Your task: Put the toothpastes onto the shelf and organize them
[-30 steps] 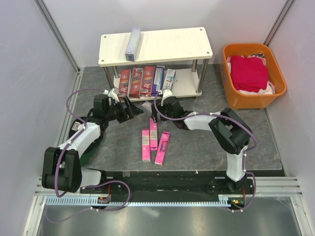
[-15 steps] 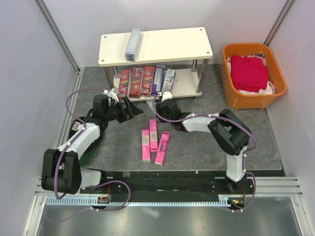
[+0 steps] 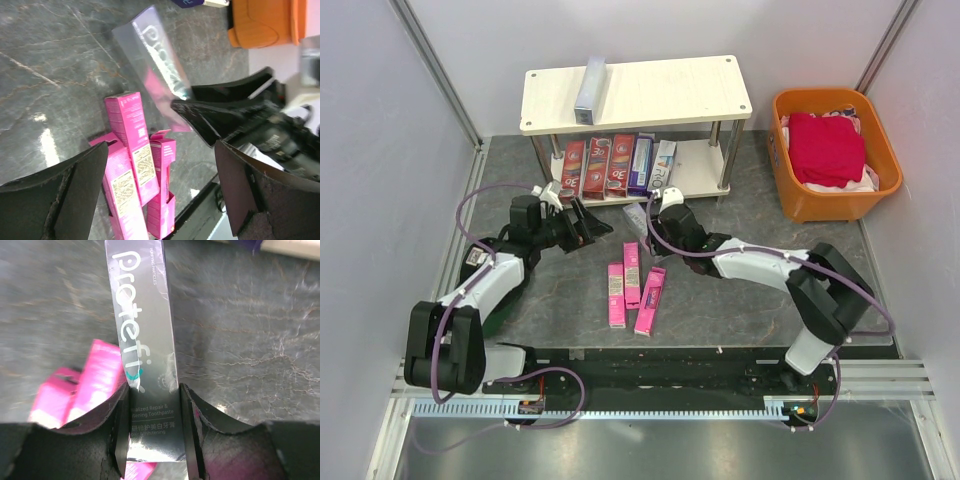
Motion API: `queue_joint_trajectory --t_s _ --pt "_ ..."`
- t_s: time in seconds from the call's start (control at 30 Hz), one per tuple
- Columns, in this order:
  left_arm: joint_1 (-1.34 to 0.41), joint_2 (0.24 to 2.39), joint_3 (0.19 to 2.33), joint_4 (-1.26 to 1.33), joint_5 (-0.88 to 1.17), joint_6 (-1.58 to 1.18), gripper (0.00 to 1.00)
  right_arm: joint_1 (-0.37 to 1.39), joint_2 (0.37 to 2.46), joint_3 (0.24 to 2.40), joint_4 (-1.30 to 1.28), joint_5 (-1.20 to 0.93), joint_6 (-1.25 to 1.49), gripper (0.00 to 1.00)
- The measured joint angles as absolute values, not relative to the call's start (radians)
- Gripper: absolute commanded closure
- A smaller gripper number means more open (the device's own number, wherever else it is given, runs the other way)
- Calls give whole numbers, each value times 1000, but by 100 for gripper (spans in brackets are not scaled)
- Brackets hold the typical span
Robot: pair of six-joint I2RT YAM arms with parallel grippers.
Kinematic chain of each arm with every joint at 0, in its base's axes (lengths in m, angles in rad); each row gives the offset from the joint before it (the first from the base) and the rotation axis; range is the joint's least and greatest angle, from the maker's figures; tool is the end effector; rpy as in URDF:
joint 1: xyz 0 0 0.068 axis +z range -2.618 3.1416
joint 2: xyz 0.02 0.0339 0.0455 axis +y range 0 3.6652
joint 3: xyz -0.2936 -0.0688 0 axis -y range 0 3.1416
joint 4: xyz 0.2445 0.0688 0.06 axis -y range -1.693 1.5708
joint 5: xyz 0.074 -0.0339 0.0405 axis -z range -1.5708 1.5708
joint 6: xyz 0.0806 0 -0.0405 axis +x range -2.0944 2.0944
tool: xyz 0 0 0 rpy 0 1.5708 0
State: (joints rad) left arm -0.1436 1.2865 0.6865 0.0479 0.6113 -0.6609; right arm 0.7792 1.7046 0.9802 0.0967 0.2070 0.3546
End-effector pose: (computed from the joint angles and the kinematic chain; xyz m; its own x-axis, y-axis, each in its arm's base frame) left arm 0.2829 -0.0876 0.2334 -0.7786 -0.3953 -0.4874 0.1557 0.6307 -0.7603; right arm 0.3003 0.2734 0.1976 -0.5895 -0.1047 -0.8009 -0.3889 0.9059 0.1678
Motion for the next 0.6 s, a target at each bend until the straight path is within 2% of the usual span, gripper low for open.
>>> queue_joint_trajectory --t_s 0.2,0.43,0.6 --pt "-169 1325 664 153 645 -734 6 834 1569 978 81 202 380 62" --pt "-231 1340 645 289 647 -827 6 902 1547 979 62 190 414 62" --pt "-255 1374 635 349 633 -870 15 927 1547 979 38 209 432 62"
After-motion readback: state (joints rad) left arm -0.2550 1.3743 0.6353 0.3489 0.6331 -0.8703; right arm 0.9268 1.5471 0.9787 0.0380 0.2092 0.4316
